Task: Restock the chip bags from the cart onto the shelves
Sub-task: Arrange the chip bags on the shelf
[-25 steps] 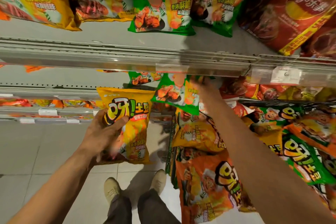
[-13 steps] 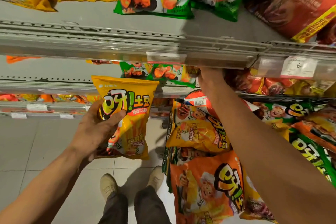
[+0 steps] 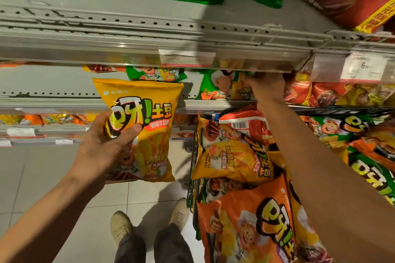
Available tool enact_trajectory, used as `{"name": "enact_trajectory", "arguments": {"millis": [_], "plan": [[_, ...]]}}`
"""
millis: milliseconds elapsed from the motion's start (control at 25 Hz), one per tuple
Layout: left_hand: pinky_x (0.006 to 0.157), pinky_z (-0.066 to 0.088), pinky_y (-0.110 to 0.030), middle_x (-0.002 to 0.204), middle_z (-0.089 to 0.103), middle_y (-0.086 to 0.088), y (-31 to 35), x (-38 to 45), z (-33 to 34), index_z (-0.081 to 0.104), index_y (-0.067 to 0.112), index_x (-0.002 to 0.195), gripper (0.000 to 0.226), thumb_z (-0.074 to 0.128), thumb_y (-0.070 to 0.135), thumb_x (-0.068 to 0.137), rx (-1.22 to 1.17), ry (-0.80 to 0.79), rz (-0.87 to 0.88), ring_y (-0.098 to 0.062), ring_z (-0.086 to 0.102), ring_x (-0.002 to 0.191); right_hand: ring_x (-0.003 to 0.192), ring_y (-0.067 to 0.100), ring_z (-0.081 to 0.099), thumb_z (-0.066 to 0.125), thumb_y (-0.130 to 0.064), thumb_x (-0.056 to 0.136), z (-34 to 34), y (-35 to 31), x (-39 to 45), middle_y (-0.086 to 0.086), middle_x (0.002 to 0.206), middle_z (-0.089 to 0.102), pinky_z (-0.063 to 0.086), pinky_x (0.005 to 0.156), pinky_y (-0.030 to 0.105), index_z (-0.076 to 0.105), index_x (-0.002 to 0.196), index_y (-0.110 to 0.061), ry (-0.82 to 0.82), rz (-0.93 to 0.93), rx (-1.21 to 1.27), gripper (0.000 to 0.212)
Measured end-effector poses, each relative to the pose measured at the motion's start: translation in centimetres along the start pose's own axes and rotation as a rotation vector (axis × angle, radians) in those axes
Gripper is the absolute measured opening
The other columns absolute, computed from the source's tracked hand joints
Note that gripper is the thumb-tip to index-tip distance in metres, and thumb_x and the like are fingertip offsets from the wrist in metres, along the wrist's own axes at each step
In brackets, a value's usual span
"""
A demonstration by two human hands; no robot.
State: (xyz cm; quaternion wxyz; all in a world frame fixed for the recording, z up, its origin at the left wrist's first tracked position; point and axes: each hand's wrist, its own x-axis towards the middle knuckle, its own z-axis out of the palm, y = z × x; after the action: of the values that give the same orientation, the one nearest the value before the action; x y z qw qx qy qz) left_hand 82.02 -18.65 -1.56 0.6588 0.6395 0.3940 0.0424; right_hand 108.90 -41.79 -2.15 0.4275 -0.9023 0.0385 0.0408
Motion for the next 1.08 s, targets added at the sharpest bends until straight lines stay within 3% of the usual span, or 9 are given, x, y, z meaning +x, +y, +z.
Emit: {"name": "enact_trajectory", "arguments": {"millis": [120, 280, 360, 480, 640, 760, 880, 960, 1080], "plan": [[0.077, 0.061, -0.047, 0.112, 0.075, 0.009, 0.3, 0.7, 0.3, 0.064, 0.039, 0.122, 0.047, 0.078, 0.042, 0.078, 0.008, -0.016, 0.030, -0.019, 0.073, 0.101, 0.096, 0.023, 0.069, 0.083, -0.027, 0.077, 0.2, 0.3, 0.0, 0.010, 0.104, 0.075, 0.054, 0.084, 0.031, 0.071, 0.101, -0.005, 0.033, -0.046, -0.044, 0.034], [0.073, 0.062, -0.044, 0.112, 0.076, 0.009, 0.6, 1.3, 0.6, 0.064, 0.040, 0.123, 0.049, 0.078, 0.045, 0.076, 0.018, -0.055, 0.057, -0.018, 0.074, 0.100, 0.103, 0.028, 0.069, 0.082, -0.025, 0.078, -0.3, 1.0, 0.4, 0.013, 0.109, 0.074, 0.057, 0.090, 0.039, 0.069, 0.107, -0.005, 0.085, -0.080, -0.011, 0.038], [0.073, 0.061, -0.045, 0.111, 0.076, 0.009, 0.5, 1.7, 0.5, 0.064, 0.041, 0.122, 0.050, 0.078, 0.050, 0.075, 0.039, -0.055, 0.074, -0.019, 0.074, 0.100, 0.094, 0.027, 0.070, 0.082, -0.027, 0.079, -0.6, 1.8, 1.1, 0.009, 0.097, 0.073, 0.054, 0.076, 0.025, 0.069, 0.100, -0.007, 0.101, -0.064, -0.046, 0.032], [0.073, 0.061, -0.046, 0.109, 0.076, 0.010, 0.0, 2.6, 0.9, 0.063, 0.042, 0.122, 0.049, 0.078, 0.049, 0.075, 0.037, -0.058, 0.087, -0.020, 0.074, 0.098, 0.083, 0.013, 0.058, 0.081, -0.028, 0.080, -0.3, 2.2, 1.8, -0.002, 0.090, 0.062, 0.034, 0.055, 0.003, 0.068, 0.105, -0.005, 0.074, -0.062, -0.155, 0.036], [0.055, 0.059, -0.032, 0.096, 0.077, 0.015, 0.2, 3.3, 2.0, 0.065, 0.040, 0.115, 0.039, 0.079, 0.038, 0.079, -0.031, -0.010, 0.063, -0.010, 0.075, 0.081, 0.110, 0.018, 0.060, 0.081, -0.030, 0.080, -0.2, 1.5, 2.3, 0.006, 0.123, 0.065, 0.042, 0.078, 0.014, 0.059, 0.126, -0.009, 0.023, 0.008, -0.136, 0.055], [0.050, 0.056, -0.023, 0.096, 0.077, 0.016, 0.5, 3.4, 2.2, 0.064, 0.034, 0.119, 0.040, 0.079, 0.031, 0.083, -0.091, -0.034, 0.042, -0.004, 0.075, 0.079, 0.133, 0.030, 0.048, 0.079, -0.038, 0.079, -0.8, 1.3, 1.1, 0.015, 0.141, 0.054, 0.044, 0.106, 0.036, 0.047, 0.140, -0.009, -0.036, -0.042, -0.260, 0.075], [0.062, 0.059, -0.032, 0.101, 0.078, 0.014, 0.8, 3.5, 1.8, 0.062, 0.032, 0.123, 0.042, 0.078, 0.029, 0.084, -0.135, -0.057, 0.026, -0.007, 0.075, 0.087, 0.133, 0.040, 0.044, 0.075, -0.048, 0.079, -1.4, 1.3, -1.4, 0.024, 0.143, 0.047, 0.043, 0.103, 0.048, 0.035, 0.143, -0.002, -0.027, -0.094, -0.441, 0.088], [0.069, 0.059, -0.038, 0.106, 0.078, 0.010, 0.8, 3.6, 1.2, 0.060, 0.029, 0.127, 0.043, 0.076, 0.026, 0.087, -0.183, -0.088, 0.010, -0.012, 0.076, 0.093, 0.121, 0.043, 0.056, 0.072, -0.050, 0.084, -1.8, 1.9, -3.0, 0.026, 0.132, 0.056, 0.048, 0.095, 0.049, 0.044, 0.134, -0.004, -0.103, -0.080, -0.615, 0.073], [0.064, 0.061, -0.034, 0.110, 0.077, 0.006, 1.0, 3.7, -0.1, 0.058, 0.027, 0.131, 0.045, 0.074, 0.022, 0.089, -0.238, -0.129, 0.006, -0.015, 0.076, 0.096, 0.092, 0.033, 0.064, 0.074, -0.046, 0.083, -2.6, 2.9, -4.7, 0.013, 0.101, 0.068, 0.051, 0.075, 0.038, 0.060, 0.090, -0.021, -0.263, -0.103, -0.803, 0.030]]}}
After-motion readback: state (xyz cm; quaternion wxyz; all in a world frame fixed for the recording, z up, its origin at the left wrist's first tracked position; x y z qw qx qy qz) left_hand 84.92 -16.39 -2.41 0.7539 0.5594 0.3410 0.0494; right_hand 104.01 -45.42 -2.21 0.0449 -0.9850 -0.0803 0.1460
